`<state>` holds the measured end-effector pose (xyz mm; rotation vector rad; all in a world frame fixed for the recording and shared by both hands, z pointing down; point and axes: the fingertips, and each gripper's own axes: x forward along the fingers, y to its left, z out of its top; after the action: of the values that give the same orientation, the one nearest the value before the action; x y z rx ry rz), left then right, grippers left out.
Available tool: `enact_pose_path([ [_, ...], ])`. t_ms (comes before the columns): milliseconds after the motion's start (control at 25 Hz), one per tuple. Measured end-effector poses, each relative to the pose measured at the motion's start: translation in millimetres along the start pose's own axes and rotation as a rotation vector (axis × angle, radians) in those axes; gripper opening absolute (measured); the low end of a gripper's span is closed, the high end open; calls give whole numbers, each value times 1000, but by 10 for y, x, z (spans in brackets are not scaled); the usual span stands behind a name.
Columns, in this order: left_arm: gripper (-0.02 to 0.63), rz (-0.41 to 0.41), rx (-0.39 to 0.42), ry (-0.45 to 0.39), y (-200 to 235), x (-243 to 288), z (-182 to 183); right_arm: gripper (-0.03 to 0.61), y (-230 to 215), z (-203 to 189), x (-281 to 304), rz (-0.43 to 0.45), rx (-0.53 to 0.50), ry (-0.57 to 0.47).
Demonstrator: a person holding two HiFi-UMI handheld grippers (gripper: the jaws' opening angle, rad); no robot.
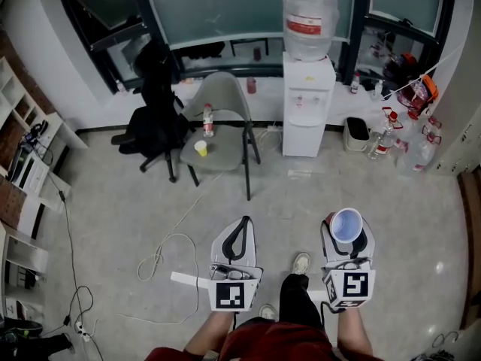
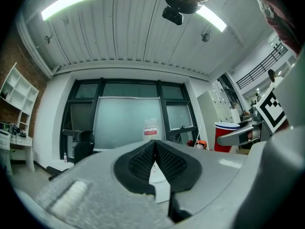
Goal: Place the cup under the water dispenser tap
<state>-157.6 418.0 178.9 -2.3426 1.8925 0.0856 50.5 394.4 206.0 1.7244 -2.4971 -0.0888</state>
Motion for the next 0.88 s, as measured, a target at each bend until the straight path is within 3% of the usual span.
enact_pose_path([
  [440,0,-6,14,24,-76,1457,-211,302,-851,-170,1203,-6,35,33],
  [880,0,-45,14,37,-467,3110,-327,302,-2004,-183,2360,-24,48,35],
])
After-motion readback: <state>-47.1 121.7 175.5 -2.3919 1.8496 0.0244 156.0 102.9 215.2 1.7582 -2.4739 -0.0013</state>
